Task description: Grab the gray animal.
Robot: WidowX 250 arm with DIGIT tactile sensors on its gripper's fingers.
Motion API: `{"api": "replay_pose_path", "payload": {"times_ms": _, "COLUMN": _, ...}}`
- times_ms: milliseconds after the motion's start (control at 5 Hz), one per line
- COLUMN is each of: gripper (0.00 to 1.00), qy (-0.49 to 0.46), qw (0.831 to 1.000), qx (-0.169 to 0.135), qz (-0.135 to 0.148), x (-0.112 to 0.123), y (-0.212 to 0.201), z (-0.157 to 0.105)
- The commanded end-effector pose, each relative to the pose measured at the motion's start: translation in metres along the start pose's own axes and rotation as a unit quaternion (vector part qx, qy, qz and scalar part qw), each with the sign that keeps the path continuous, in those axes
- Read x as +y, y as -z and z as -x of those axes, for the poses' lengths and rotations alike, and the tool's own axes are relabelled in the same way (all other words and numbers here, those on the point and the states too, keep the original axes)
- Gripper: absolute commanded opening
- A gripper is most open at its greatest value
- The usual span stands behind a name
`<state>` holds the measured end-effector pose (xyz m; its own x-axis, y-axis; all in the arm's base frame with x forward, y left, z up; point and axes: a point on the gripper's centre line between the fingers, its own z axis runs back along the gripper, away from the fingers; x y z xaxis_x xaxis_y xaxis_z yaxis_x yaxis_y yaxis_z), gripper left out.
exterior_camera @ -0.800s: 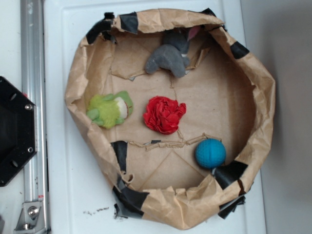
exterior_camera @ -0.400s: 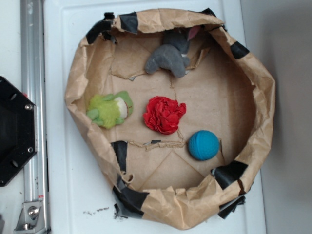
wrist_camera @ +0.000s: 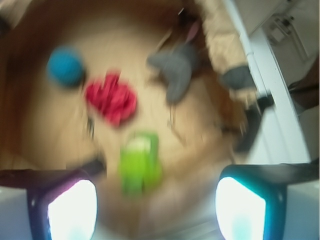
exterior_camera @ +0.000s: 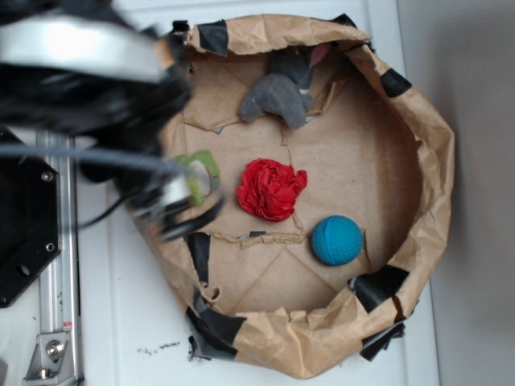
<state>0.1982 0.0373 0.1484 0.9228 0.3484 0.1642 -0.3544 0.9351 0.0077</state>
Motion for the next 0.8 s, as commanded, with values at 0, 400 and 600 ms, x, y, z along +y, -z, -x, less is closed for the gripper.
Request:
{"api": "replay_pose_path", "payload": {"times_ms": 0, "gripper": 1.00, "qy": -0.202, "qw": 0.979, "qx": -0.030, "qz": 0.012, "x": 0.011, "y": 0.022, "z": -0.048}}
{"api": "replay_pose_path", "payload": {"times_ms": 400, "gripper": 1.00, "qy": -0.350, "qw": 0.936, "qx": -0.044, "qz": 0.006, "x": -0.020, "y": 0.038, "z": -0.061}}
{"api": "replay_pose_path", "payload": {"times_ms": 600, "gripper": 1.00, "qy": -0.356, "qw": 0.931, "qx": -0.076, "qz": 0.010, "x": -0.024, "y": 0.048, "z": -0.063}}
